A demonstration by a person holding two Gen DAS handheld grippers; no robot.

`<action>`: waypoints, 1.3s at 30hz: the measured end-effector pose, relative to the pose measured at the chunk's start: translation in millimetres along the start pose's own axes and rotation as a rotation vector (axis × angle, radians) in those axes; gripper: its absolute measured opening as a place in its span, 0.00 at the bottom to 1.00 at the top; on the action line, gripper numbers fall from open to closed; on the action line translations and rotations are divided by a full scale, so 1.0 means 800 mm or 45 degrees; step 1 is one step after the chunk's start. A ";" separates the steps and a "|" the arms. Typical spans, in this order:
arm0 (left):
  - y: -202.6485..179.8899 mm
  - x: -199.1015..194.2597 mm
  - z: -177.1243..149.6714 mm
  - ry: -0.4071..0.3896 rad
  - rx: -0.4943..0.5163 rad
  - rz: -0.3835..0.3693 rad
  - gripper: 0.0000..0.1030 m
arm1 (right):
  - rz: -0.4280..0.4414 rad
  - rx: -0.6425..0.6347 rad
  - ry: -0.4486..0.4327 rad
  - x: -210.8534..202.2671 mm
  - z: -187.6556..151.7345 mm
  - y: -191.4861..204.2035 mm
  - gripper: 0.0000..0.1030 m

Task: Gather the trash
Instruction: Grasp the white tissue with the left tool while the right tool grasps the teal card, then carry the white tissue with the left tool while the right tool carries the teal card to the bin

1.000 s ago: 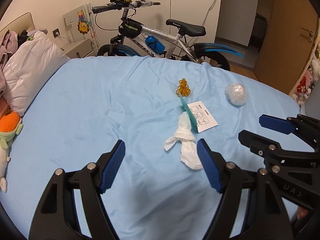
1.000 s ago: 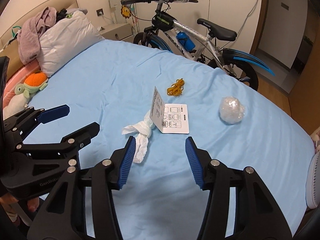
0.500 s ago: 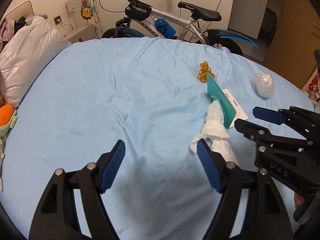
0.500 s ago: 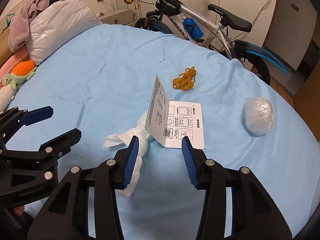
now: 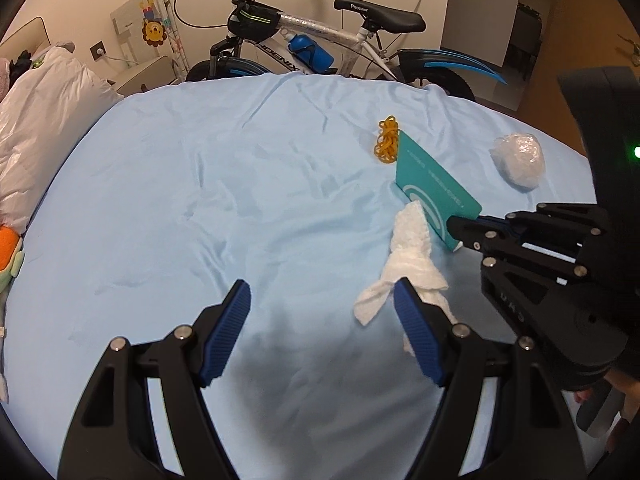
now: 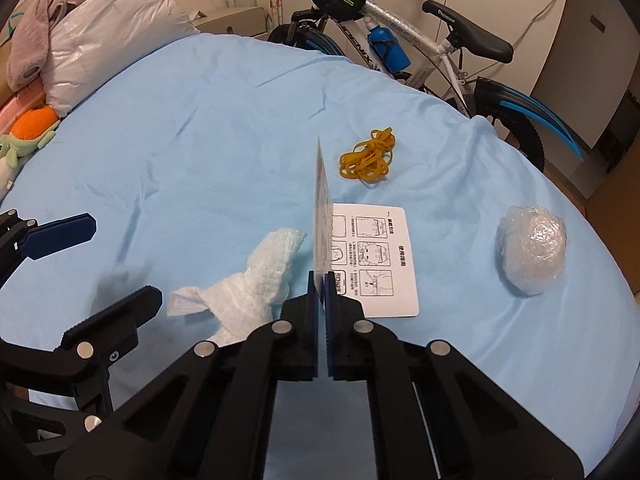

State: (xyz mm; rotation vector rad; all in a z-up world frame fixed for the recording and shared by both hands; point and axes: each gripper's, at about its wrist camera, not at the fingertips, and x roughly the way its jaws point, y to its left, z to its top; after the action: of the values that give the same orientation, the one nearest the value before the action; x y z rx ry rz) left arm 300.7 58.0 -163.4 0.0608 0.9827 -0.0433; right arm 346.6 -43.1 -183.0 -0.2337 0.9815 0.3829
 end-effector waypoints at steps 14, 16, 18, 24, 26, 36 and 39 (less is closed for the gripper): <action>-0.050 0.025 0.012 0.029 0.064 -0.078 0.72 | -0.022 0.054 -0.030 -0.026 -0.014 -0.045 0.00; -0.056 0.037 0.011 0.053 0.073 -0.090 0.70 | -0.028 0.055 -0.027 -0.028 -0.018 -0.050 0.00; -0.061 0.051 0.008 0.088 0.085 -0.092 0.45 | -0.031 0.060 -0.023 -0.029 -0.021 -0.054 0.00; -0.064 0.056 0.005 0.103 0.078 -0.128 0.25 | -0.029 0.084 -0.022 -0.036 -0.027 -0.061 0.00; -0.062 0.048 0.005 0.091 0.062 -0.145 0.24 | -0.026 0.089 -0.025 -0.040 -0.029 -0.061 0.00; -0.059 -0.024 0.001 0.018 0.011 -0.175 0.24 | 0.013 0.120 -0.046 -0.089 -0.049 -0.055 0.00; -0.067 -0.049 -0.003 -0.001 0.037 -0.174 0.24 | 0.019 0.124 -0.055 -0.111 -0.059 -0.052 0.00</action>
State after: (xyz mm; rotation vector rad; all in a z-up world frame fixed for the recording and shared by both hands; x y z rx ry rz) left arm 273.4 5.3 -134.1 0.0201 0.9847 -0.1828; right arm 283.7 -116.4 -132.4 -0.1295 0.9573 0.3511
